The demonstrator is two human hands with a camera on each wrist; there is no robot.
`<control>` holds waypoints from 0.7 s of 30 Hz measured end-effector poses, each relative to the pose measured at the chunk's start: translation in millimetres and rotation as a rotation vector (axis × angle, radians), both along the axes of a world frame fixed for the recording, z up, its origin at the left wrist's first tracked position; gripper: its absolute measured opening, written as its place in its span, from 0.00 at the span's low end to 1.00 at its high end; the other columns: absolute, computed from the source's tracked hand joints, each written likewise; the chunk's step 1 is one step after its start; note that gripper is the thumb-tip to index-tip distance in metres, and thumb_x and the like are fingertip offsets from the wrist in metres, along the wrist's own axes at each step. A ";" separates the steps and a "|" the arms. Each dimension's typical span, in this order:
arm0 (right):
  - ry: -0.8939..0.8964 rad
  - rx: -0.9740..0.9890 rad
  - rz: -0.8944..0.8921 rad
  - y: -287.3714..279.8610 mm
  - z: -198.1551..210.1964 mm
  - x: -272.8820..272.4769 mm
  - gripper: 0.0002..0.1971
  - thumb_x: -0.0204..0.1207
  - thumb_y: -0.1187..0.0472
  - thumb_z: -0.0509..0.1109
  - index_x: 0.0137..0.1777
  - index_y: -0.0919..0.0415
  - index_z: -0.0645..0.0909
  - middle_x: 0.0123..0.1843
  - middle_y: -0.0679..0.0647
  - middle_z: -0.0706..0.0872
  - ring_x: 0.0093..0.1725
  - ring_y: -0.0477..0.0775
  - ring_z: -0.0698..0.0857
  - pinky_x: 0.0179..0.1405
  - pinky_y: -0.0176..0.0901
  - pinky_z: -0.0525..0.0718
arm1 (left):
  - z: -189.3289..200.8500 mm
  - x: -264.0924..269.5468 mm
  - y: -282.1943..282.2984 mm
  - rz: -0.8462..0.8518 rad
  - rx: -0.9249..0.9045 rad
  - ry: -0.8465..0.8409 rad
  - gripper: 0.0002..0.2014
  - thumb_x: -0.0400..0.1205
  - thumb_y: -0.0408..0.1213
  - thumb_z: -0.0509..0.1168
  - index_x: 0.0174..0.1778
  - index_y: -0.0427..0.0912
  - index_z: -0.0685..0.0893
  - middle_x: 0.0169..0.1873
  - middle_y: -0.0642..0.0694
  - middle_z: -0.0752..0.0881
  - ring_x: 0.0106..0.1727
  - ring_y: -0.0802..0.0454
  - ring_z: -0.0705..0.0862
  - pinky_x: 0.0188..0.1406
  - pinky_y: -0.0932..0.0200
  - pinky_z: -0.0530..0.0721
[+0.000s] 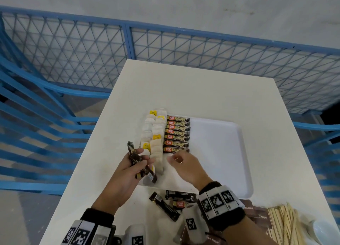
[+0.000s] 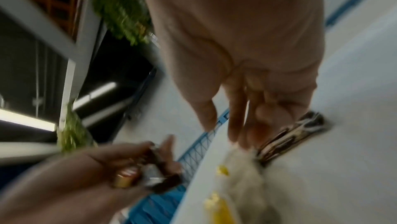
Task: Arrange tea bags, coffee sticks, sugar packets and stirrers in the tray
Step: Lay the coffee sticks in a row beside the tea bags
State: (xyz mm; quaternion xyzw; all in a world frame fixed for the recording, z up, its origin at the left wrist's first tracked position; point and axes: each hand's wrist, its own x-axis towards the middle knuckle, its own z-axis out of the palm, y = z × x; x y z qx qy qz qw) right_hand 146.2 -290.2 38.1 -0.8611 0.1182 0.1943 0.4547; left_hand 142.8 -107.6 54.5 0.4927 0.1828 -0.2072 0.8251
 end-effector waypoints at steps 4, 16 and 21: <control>0.140 0.262 0.198 8.9 20.0 -13.4 0.18 0.82 0.47 0.60 0.57 0.60 0.80 0.49 0.49 0.85 0.42 0.44 0.83 0.39 0.35 0.79 | 2.1 -0.7 -4.4 -0.011 -0.022 -0.043 0.12 0.81 0.22 0.56 0.53 0.42 0.78 0.44 0.44 0.88 0.50 0.52 0.90 0.43 0.62 0.88; -0.175 0.388 0.118 3.0 14.5 -27.5 0.08 0.74 0.65 0.72 0.47 0.50 0.80 0.41 0.45 0.85 0.39 0.40 0.83 0.41 0.30 0.80 | 6.7 -7.2 -10.6 -0.059 0.143 -0.108 0.05 0.80 0.27 0.62 0.48 0.40 0.76 0.45 0.38 0.88 0.50 0.44 0.88 0.49 0.54 0.87; -0.169 0.428 0.073 -2.5 12.5 -24.4 0.06 0.79 0.67 0.67 0.48 0.56 0.83 0.38 0.50 0.86 0.34 0.42 0.83 0.38 0.33 0.82 | 11.1 -8.0 -5.8 -0.105 0.204 -0.087 0.05 0.83 0.34 0.60 0.51 0.43 0.81 0.41 0.46 0.92 0.41 0.52 0.91 0.37 0.61 0.86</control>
